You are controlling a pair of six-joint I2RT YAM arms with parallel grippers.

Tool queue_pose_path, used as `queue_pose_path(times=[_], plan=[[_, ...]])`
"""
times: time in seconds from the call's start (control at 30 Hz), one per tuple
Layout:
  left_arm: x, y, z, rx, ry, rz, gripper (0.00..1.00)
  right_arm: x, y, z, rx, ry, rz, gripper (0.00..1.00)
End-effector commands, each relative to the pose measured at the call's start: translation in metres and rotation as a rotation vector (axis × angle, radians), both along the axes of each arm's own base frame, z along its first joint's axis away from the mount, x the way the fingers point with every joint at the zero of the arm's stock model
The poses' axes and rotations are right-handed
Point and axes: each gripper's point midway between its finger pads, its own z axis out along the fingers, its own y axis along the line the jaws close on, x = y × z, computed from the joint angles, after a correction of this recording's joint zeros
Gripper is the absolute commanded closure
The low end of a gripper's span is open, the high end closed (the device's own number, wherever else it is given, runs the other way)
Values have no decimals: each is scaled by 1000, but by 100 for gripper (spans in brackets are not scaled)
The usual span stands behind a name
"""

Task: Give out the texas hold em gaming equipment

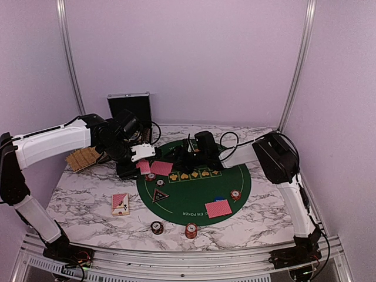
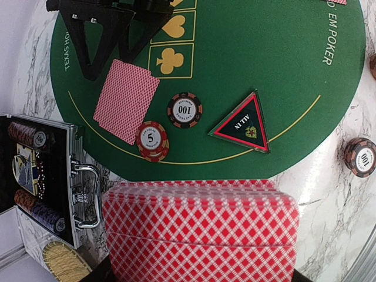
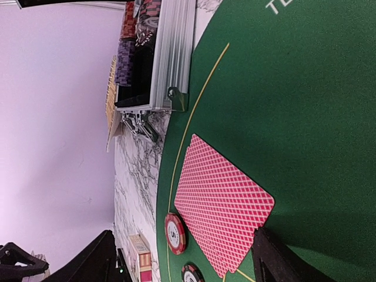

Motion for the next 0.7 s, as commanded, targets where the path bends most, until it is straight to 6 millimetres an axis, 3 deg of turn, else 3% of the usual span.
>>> queue_pose_path(times=[0.0,0.13,0.23,0.43,0.67], plan=[[-3,0,5,-9,0,2,100,-16,5,-12,2,60,37,22],[-3,0,5,-8,2,2,100,-7,-20,26,40,-9,-14,19],[-3,0,6,-10,-1,1,100,-14,-35,55,63,-64,-16,16],[-4,-4,8,-31,11,-4,100,-71,-24,85,167,-96,129,2],[-1,-9,13,-49,6,1,100,-123,-7,115,336,-88,236,1]])
